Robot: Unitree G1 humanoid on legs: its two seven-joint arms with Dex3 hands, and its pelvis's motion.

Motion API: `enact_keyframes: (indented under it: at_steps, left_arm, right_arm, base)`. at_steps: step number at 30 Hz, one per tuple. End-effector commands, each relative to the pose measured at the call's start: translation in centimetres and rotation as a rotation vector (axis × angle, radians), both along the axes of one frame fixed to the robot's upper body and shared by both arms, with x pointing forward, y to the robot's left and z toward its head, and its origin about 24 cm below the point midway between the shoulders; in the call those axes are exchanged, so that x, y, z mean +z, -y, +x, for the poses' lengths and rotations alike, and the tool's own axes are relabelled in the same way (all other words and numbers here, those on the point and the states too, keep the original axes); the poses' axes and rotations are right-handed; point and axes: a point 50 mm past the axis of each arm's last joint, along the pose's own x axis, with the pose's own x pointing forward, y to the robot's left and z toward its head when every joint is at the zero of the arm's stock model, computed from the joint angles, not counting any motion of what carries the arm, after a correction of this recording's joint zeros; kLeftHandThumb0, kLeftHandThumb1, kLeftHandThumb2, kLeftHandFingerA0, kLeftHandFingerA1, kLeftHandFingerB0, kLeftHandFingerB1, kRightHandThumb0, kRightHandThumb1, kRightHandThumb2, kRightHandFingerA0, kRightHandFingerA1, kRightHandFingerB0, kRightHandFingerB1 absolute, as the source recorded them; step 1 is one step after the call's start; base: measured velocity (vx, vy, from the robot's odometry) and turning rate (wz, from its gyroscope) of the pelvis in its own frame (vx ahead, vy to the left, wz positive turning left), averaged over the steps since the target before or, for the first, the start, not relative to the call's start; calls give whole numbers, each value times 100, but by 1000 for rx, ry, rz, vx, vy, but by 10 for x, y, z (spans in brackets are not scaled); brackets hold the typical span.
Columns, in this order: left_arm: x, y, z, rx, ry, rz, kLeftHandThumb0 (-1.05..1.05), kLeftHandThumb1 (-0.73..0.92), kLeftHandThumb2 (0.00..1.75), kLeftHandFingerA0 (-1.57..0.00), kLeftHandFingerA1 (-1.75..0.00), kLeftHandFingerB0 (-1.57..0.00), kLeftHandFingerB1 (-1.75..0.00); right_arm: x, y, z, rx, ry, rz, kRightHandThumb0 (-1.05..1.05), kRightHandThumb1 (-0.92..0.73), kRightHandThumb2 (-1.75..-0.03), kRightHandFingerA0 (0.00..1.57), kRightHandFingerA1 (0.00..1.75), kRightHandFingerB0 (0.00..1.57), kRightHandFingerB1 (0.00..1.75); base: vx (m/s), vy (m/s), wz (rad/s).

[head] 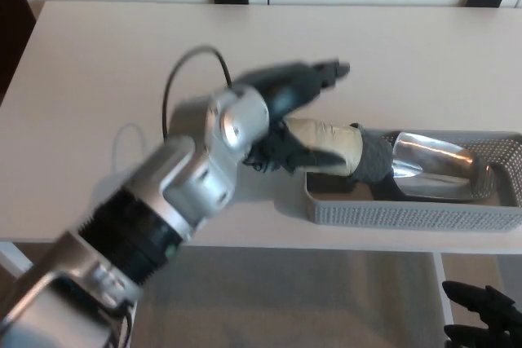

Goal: The robot walks towards a desk on which a shovel is kept on the left hand side and a container is kept on the right hand side. The robot picks up the shovel using its left hand and places it in the container.

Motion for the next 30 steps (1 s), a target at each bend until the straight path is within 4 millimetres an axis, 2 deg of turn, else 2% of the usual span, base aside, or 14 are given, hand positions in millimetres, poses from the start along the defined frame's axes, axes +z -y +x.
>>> enact_keyframes:
  at_steps: [1, 5, 6, 8, 9, 12, 16, 19, 20, 23, 24, 25, 28, 30]
  left_arm:
    - [35, -11, 11, 2, 66, 50, -88, 47, 92, 0, 0, 0, -5]
    - [58, -14, 13, -6, 119, 49, -89, 49, 92, 0, 0, 0, -3]
    - [67, -14, 14, -12, 140, 47, -89, 49, 93, 0, 0, 0, -3]
    - [85, -15, 15, -18, 192, 21, -90, 50, 94, 0, 0, 0, -4]
    - [105, -16, 14, -13, 234, -12, -91, 50, 95, 0, 0, 0, -4]
    - [147, -25, 7, -31, 302, -100, -93, 53, 97, 0, 0, 0, -4]
    - [195, -61, -33, -110, 437, -262, -96, 57, 98, 0, 0, 0, -1]
    - [189, -76, -57, -135, 457, -281, -88, 55, 98, 0, -8, 0, -7]
    - [182, -87, -72, -161, 469, -311, -90, 69, 61, 0, -13, 0, -10]
    - [156, -111, -107, -186, 443, -394, -91, 65, 59, 0, -11, 0, -11]
    - [145, -120, -124, -184, 434, -395, -90, 66, 63, 0, -11, 0, -14]
    - [135, -128, -136, -172, 412, -411, -85, 51, 94, 0, -8, 0, -9]
    - [84, -161, -187, -116, 169, -576, -78, 48, 88, -8, -13, -8, -21]
    - [68, -169, -206, -121, 38, -642, -72, 43, 86, -1, -15, -2, -23]
  right_arm:
    - [-1, 3, -1, -3, -5, -4, -62, -61, -85, 30, 52, 15, 45]
    - [-3, 2, -3, -1, -14, -12, -63, -61, -86, 30, 52, 16, 45]
    - [-3, 2, -3, 3, -15, -17, -59, -76, -61, 37, 45, 21, 35]
    - [-4, 1, -3, 4, -12, -10, -58, -76, -61, 37, 45, 21, 35]
    - [-4, 0, -3, 4, -9, -10, -62, -62, -85, 31, 53, 21, 47]
    - [-4, -2, 0, 9, -5, -4, -61, -62, -85, 31, 53, 20, 47]
    - [-4, 1, -5, -2, -24, -3, -61, -63, -85, 30, 51, 18, 45]
    - [-6, 4, -11, 5, -37, -13, -60, -63, -85, 29, 51, 18, 45]
    - [-8, 5, -13, 1, -43, -12, -57, -76, -61, 36, 44, 20, 35]
    - [-10, 10, -18, -2, -62, -25, -58, -77, -61, 36, 45, 19, 34]
    - [-11, 12, -21, -4, -75, -26, -62, -62, -86, 29, 51, 15, 44]
    - [-12, 12, -22, -8, -75, -29, -62, -62, -85, 29, 51, 17, 45]
    - [-14, 14, -23, -18, -84, -23, -62, -63, -85, 30, 52, 17, 45]
    - [-16, 13, -24, -24, -87, -13, -63, -62, -86, 29, 52, 17, 45]
  base:
    - [0, 0, 0]
    - [0, 0, 0]
    - [0, 0, 0]
    - [0, 0, 0]
    - [0, 0, 0]
    - [0, 0, 0]
    - [0, 0, 0]
    - [0, 0, 0]
    - [0, 0, 0]
    - [0, 0, 0]
    - [0, 0, 0]
    - [0, 0, 0]
    - [0, 0, 0]
    - [0, 0, 0]
